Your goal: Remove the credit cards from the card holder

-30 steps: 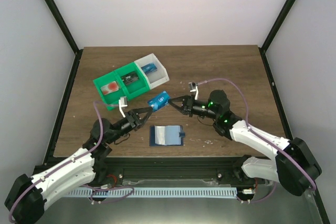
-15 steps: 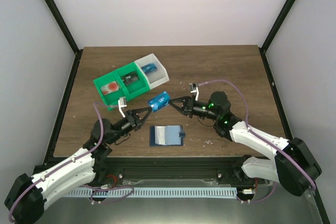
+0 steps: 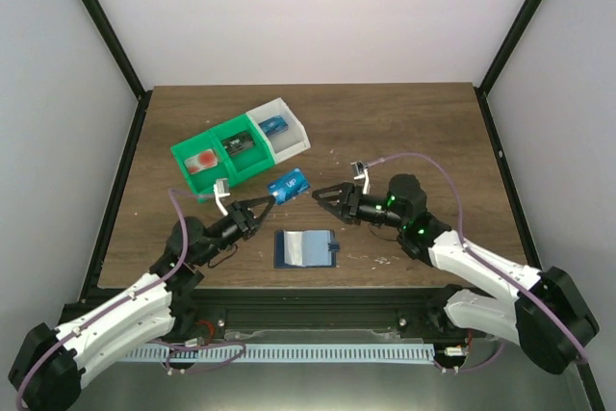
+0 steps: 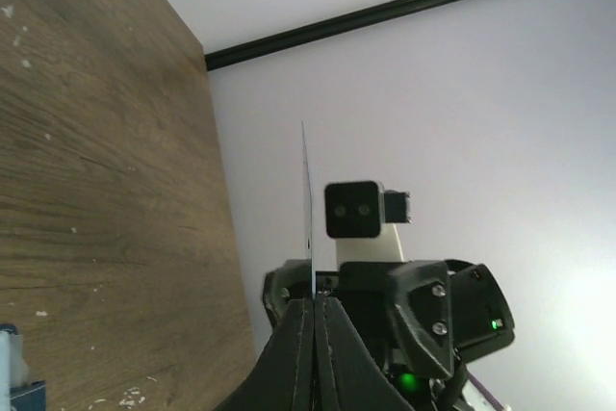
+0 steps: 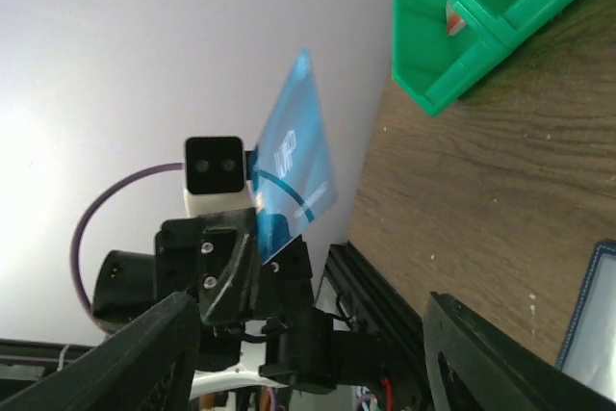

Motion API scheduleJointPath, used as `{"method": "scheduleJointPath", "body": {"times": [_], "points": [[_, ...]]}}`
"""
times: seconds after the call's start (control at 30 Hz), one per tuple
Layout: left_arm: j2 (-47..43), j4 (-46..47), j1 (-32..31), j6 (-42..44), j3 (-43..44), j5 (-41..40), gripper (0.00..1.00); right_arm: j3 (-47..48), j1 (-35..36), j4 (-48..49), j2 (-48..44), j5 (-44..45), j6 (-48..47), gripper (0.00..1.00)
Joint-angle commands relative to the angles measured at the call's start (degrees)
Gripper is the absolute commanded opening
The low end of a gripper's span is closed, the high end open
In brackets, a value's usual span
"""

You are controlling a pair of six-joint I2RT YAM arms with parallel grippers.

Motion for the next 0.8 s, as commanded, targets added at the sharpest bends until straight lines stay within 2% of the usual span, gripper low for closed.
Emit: {"method": "scheduleJointPath", "body": {"times": [0.0,0.1,0.13,0.43,0.77], "points": [[-0.92,-3.63,1.67,2.47,1.43,-1.0,0.0,0.0,-0.18,-7.82,-4.38,2.53,-6.37,0.74],[-0.29,-6.11,3.46,4.45,2.95,-0.99,0.0,-1.09,-0.17,-11.4,-7.28,3.76,-9.49,0.98],[0.14,-7.0,4.09,5.0,3.53,-0.98,0.0,-1.29,-0.17,-13.35,-8.21,4.13,-10.6,1.0],[9.76,-7.55,14.05,8.38,9.04,3.65,0.0,-2.99,-0.17,-22.8,-16.39,6.92,-17.38,1.0],[29.68,-11.2,22.78,15.49,22.99,5.83,0.0,-0.87,-0.19,-29.01,-19.25,8.68,-23.74,1.0]]}}
